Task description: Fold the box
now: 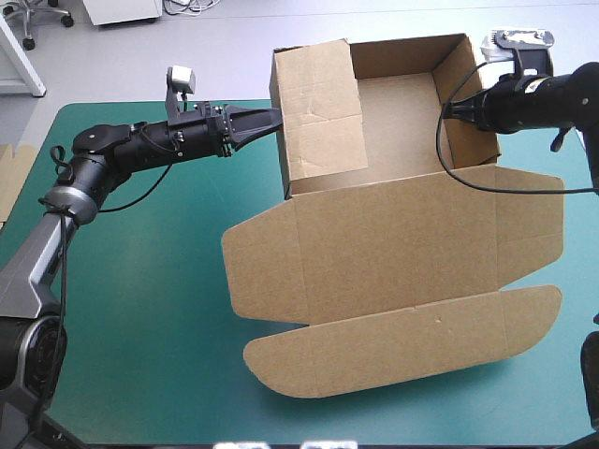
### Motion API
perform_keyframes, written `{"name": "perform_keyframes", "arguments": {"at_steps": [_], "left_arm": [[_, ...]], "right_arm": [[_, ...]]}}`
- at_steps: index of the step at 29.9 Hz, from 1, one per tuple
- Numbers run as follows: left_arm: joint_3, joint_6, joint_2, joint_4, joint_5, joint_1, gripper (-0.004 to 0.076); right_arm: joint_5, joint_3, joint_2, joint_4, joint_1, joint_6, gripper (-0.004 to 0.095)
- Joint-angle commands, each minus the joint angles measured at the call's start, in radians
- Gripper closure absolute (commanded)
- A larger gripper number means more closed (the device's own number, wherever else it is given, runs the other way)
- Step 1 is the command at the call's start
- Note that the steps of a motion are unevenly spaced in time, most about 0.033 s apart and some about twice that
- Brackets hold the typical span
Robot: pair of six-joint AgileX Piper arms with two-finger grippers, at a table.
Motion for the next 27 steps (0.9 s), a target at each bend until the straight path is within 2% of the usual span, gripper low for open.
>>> {"name": "perform_keyframes", "arguments": {"at_steps": [1, 15, 23, 27], "left_arm": [[-0.061, -0.046, -0.051, -0.034, 0.061, -0.011, 0.0307], [-0.269, -0.229, -0.051, 0.250, 0.044, -0.011, 0.0307], [-0.289, -0.293, -0.051, 0.293, 0.021, -0.011, 0.0316], [-0.325, -0.364, -0.051, 0.409, -0.019, -0.025, 0.0323]], "right_arm": [[-0.050, -0.026, -0.039, 0.070, -0.002, 0.030, 0.0921], [-0.044, -0.026, -0.039, 0.061, -0.002, 0.059, 0.0921], [-0.042, -0.026, -0.039, 0.061, -0.002, 0.072, 0.0921], [-0.035, -0.026, -0.036, 0.061, -0.002, 0.083, 0.0920]]}}
